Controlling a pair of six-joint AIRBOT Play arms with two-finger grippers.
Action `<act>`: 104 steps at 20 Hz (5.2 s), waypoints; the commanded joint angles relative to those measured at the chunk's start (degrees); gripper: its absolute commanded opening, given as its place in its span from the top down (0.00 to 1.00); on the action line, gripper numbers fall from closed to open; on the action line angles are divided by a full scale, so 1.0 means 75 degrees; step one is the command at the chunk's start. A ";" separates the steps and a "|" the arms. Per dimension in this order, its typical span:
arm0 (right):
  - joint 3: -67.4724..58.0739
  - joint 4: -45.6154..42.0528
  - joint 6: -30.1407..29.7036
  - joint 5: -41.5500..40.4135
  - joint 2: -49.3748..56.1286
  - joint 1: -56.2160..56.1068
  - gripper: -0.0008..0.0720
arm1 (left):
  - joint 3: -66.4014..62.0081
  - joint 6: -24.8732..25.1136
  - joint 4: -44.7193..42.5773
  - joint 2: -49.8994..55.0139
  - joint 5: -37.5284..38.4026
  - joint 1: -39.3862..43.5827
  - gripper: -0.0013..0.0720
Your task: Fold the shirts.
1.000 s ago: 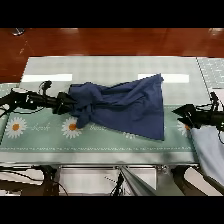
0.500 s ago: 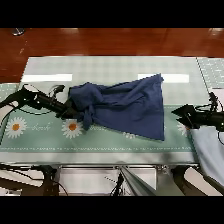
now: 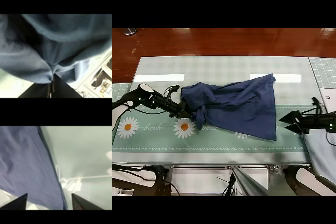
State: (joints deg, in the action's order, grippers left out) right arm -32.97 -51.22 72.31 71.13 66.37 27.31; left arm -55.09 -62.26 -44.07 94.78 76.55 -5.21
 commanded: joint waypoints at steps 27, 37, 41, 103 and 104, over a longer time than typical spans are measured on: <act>-1.1593 -0.2113 0.1652 0.0644 -0.3136 -0.3856 0.95 | -0.6892 -0.1279 -0.0221 -0.7583 -0.2340 -0.2151 0.95; -1.0660 -0.2279 0.2075 0.2582 -0.3856 -0.3856 0.95 | -0.6365 -0.1247 -0.1661 -0.8679 -0.1871 -0.2302 0.95; -0.8457 -0.1816 0.1827 0.2186 -0.3853 -0.3856 0.95 | -0.4462 -0.1128 -0.0909 -0.8396 -0.1626 -0.2302 0.95; 0.0134 -0.0353 0.0644 -0.0973 0.0006 0.1072 0.14 | 0.3293 0.0172 0.1428 -0.3372 -0.2521 -0.1460 0.95; -0.0140 -0.0353 0.0632 -0.0997 0.0361 0.0796 0.14 | 0.3293 0.0076 0.1428 -0.3372 -0.2535 -0.1460 0.95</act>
State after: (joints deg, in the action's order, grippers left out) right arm -31.42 -56.45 78.46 63.64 62.06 37.58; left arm -30.13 -60.84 -33.41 69.45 57.41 -16.19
